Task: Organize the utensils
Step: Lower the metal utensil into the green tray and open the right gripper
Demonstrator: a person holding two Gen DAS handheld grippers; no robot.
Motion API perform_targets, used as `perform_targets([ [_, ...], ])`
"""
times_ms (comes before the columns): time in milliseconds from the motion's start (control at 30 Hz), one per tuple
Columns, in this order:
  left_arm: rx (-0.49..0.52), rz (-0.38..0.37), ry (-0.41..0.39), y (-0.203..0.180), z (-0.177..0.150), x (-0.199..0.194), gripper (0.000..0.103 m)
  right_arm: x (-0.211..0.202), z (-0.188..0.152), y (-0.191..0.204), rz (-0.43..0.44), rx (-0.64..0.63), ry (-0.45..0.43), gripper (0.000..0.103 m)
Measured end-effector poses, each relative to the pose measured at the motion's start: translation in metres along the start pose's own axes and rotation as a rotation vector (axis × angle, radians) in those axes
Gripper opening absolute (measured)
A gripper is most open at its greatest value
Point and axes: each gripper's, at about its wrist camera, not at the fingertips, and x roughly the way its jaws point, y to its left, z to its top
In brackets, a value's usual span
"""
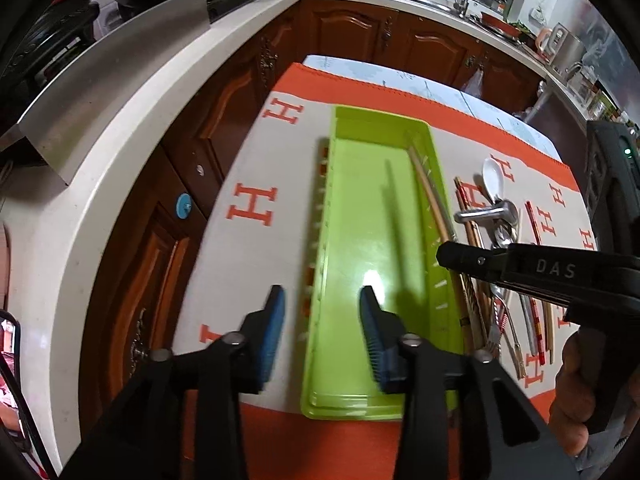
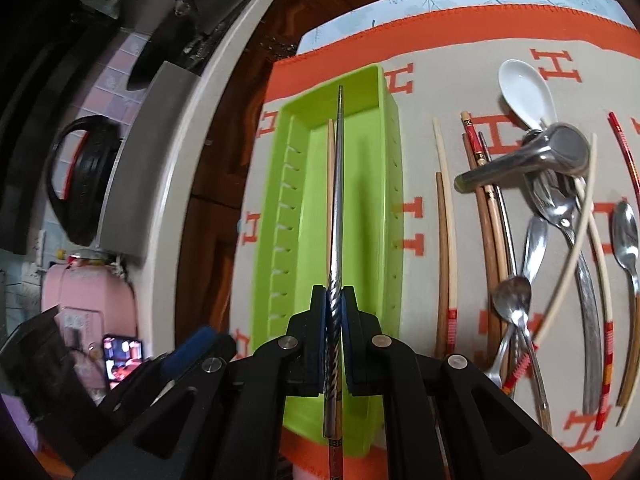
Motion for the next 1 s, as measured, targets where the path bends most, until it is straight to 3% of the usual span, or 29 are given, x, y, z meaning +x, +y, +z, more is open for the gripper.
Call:
perform_targets([
  [67, -0.01, 0.006, -0.008, 0.004, 0.001, 0.0, 0.045, 0.007, 0.004, -0.001, -0.004, 0.005, 0.014, 0.014],
  [167, -0.017, 0.006, -0.007, 0.007, 0.003, 0.002, 0.045, 0.009, 0.006, 0.0, -0.012, 0.005, 0.0, 0.034],
  [200, -0.018, 0.002, -0.005, 0.007, 0.003, 0.002, 0.045, 0.007, 0.006, 0.001, -0.01, 0.001, -0.007, 0.035],
  [400, -0.005, -0.025, 0.009, 0.001, 0.001, 0.002, 0.045, -0.021, -0.006, 0.006, -0.049, -0.092, -0.033, 0.035],
  [533, -0.002, -0.038, 0.014, -0.003, 0.0, 0.001, 0.045, -0.033, -0.027, 0.003, -0.047, -0.157, 0.02, 0.034],
  [600, -0.005, -0.042, 0.018, -0.004, -0.001, 0.0, 0.045, -0.034, -0.041, 0.002, -0.039, -0.187, 0.067, 0.024],
  [667, -0.006, -0.041, 0.019, -0.004, -0.001, 0.0, 0.045, -0.035, -0.055, -0.002, -0.031, -0.198, 0.101, 0.02],
  [1000, -0.008, -0.042, 0.031, -0.002, -0.006, -0.001, 0.046, -0.028, -0.094, -0.008, -0.012, -0.248, 0.208, 0.015],
])
